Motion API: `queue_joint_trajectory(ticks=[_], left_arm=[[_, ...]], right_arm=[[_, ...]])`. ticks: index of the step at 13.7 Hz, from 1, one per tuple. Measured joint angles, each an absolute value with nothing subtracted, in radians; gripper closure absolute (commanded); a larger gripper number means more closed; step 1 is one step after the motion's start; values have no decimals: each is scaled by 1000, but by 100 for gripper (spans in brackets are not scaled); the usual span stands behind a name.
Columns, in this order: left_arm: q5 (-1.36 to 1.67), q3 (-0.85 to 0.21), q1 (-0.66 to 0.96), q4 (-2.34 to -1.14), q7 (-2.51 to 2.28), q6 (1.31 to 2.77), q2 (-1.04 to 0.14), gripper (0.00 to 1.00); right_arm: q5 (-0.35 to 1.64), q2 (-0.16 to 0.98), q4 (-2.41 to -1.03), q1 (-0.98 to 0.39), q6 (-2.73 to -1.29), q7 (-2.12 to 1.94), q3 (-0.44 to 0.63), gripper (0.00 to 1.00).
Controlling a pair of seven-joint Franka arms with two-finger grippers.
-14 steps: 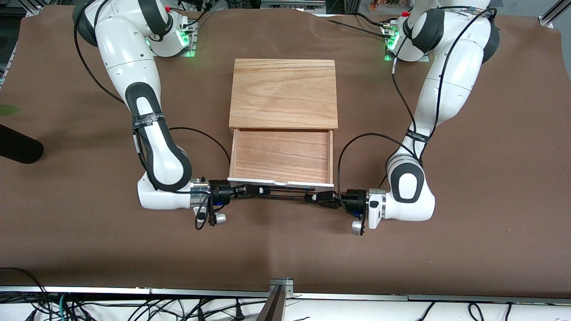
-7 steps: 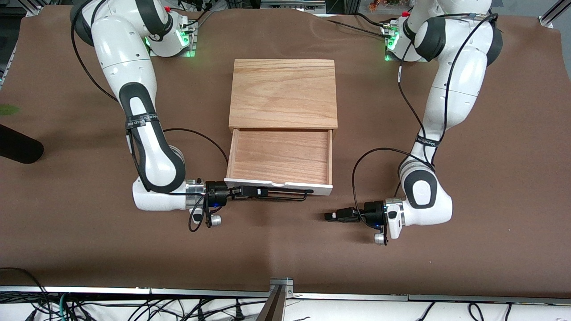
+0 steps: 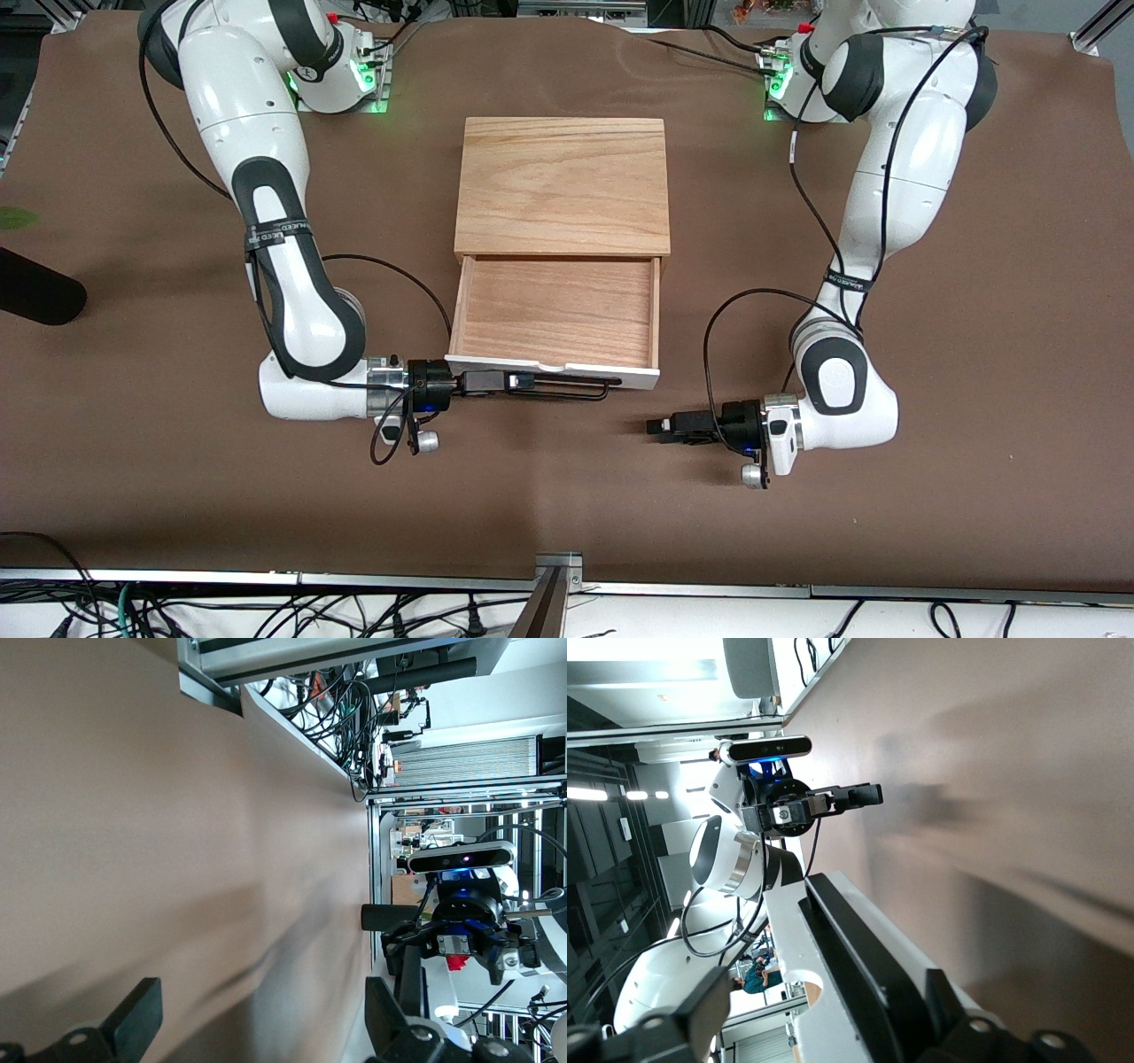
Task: Pull top drawer with both arms simultaneously
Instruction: 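Open both grippers and release the handle ends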
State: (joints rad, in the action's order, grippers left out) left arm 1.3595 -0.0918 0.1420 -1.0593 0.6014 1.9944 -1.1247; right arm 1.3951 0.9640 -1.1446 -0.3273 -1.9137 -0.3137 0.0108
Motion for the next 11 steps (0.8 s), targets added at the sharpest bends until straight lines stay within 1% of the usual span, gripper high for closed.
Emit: queue_joint_trajectory(ticks=[4,7,11], left_arm=[[1284,-91,136,-1036,541,1992,-1094,0],[1257,-90,130,-1036,513,1978,-1076,0],[1257,-90,130,-1038,513,1977,-1076,0]], right_arm=[[1392,958,-1142,-327,-1914,-291,14,0],[1353,955,-1120,-326,-1910,-298,24,0],[1340,961,-1118,-311,-1909,-412,39,0]])
